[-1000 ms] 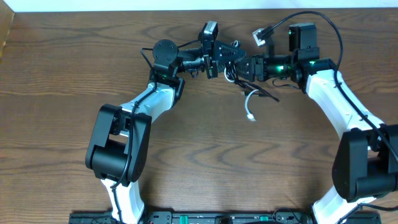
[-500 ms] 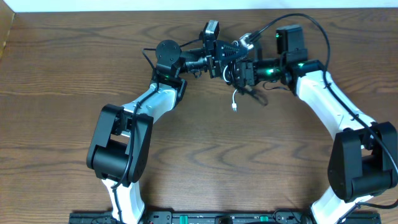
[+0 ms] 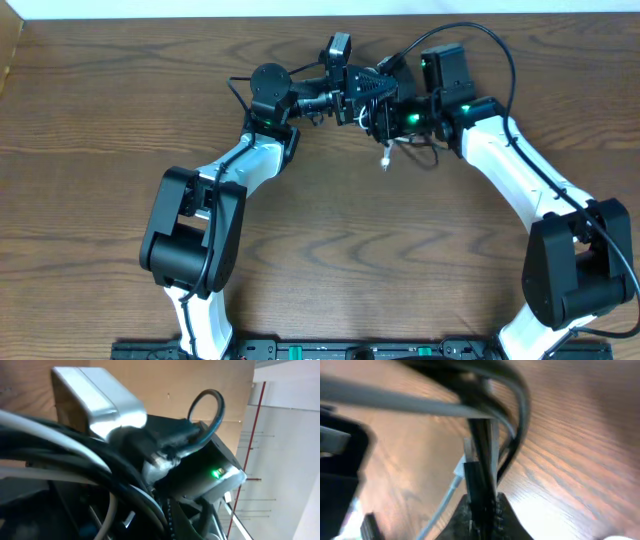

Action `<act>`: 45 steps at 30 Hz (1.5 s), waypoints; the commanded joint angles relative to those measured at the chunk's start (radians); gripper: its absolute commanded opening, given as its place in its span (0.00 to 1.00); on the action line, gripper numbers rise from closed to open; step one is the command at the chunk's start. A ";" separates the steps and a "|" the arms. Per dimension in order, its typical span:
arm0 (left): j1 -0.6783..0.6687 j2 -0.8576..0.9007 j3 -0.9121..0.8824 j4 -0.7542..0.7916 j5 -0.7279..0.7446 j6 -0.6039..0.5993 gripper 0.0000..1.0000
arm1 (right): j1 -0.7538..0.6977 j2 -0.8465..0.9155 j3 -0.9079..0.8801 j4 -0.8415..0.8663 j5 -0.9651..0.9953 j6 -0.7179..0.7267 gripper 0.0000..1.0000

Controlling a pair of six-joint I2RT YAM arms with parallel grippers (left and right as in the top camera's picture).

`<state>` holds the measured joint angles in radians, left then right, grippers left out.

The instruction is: Untangle cables

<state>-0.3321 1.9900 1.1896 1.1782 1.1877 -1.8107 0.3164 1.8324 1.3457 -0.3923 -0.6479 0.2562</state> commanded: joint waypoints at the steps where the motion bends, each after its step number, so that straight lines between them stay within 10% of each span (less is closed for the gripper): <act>1: 0.002 -0.021 0.025 0.026 0.044 0.087 0.08 | 0.013 0.010 -0.005 -0.064 0.287 0.143 0.01; 17: 0.083 -0.021 0.009 -0.946 0.019 0.805 0.07 | -0.121 -0.154 -0.005 -0.196 0.120 0.042 0.01; 33: -0.008 -0.021 0.009 -1.001 0.088 0.920 0.07 | -0.208 -0.333 -0.005 -0.003 -0.005 0.215 0.01; 45: 0.014 -0.021 0.010 -0.653 0.163 0.870 0.07 | -0.240 -0.332 -0.005 -0.363 0.428 0.196 0.05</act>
<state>-0.3325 1.9785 1.1980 0.4782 1.3045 -0.9234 0.0803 1.5246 1.3285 -0.7219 -0.3649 0.4892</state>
